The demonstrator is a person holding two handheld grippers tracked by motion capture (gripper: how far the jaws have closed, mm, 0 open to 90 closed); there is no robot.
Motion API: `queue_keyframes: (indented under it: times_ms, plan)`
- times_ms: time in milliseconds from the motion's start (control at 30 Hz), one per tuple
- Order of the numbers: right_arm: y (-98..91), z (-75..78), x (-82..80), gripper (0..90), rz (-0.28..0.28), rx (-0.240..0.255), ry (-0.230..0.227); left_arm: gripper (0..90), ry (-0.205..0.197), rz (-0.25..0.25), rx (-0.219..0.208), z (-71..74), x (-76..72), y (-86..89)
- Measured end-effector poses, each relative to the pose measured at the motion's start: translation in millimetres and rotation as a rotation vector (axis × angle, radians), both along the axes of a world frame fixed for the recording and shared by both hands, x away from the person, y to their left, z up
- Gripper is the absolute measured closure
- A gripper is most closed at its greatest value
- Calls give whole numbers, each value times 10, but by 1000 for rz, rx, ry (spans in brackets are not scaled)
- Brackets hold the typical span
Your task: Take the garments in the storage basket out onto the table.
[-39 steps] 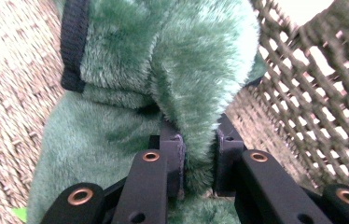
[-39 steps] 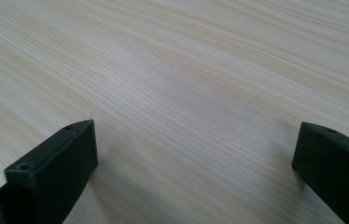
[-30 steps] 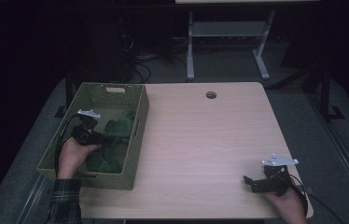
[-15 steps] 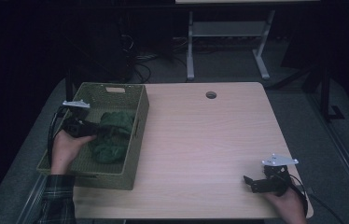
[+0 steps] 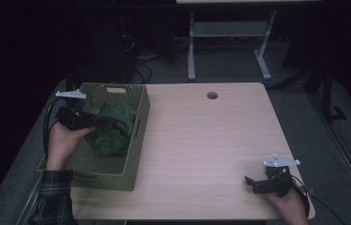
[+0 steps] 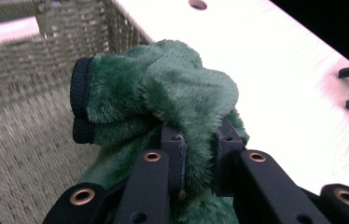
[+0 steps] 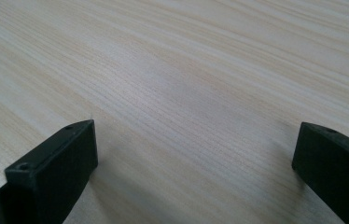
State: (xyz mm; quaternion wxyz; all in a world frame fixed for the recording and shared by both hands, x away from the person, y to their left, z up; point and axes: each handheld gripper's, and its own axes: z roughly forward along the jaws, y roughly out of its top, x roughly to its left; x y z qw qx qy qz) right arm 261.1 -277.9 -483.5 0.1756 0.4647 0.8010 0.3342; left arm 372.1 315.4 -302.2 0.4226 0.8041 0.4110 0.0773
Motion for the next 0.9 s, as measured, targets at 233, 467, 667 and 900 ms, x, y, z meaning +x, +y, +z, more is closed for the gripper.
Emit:
queue_keyframes:
  times_ms: [233,467,667,900]
  plan:
    - [0,0,0,0,0,0,0,787,-49,2,-15,259,-11,-22]
    - [0,-1,1,0,0,0,-1,790,-97,-6,-14,528,-2,-92]
    - [0,0,1,0,0,0,-1,791,-141,-10,-34,730,-8,-130]
    - [0,0,1,0,0,0,-1,791,-178,-21,-44,907,-16,-193]
